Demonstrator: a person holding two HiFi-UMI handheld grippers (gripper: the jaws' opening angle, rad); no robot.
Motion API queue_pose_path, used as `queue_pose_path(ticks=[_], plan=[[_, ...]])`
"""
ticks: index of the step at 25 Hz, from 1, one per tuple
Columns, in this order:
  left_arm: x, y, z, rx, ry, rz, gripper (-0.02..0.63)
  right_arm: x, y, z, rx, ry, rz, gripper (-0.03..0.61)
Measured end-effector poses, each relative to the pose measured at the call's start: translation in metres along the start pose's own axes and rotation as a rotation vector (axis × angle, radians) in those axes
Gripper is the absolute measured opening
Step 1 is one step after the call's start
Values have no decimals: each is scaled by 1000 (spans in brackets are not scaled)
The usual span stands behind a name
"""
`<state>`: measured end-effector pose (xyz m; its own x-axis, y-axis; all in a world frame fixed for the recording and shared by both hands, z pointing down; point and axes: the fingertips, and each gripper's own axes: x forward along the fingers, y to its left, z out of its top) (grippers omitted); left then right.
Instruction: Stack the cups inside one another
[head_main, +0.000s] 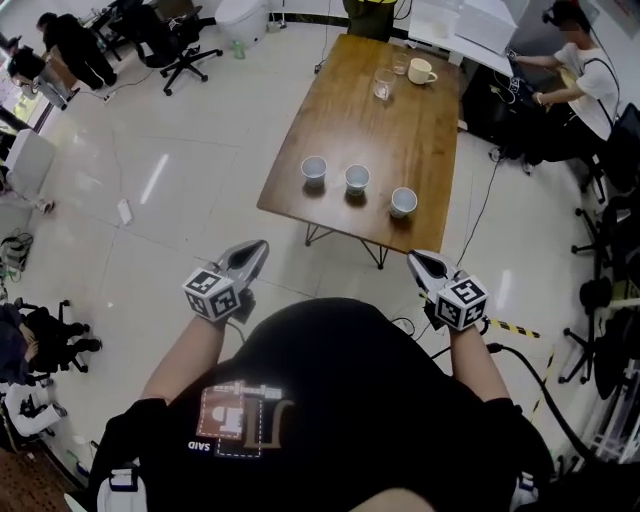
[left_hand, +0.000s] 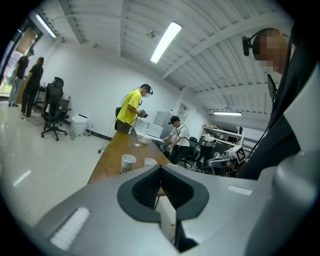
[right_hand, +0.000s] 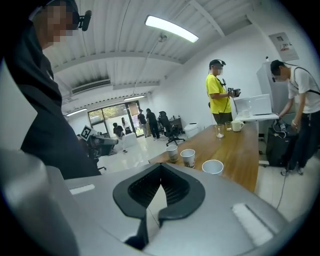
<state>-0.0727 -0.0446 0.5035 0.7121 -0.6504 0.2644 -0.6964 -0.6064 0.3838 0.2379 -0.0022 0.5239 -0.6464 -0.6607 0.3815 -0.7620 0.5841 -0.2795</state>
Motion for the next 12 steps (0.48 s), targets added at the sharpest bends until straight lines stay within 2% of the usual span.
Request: queue_pose_path(ticks=[5, 12], plan=[[41, 7, 19, 10, 21, 10, 2, 29, -40, 18, -19, 15, 25, 15], [82, 37, 31, 17, 53, -92, 2, 63, -57, 22, 14, 34, -46, 15]])
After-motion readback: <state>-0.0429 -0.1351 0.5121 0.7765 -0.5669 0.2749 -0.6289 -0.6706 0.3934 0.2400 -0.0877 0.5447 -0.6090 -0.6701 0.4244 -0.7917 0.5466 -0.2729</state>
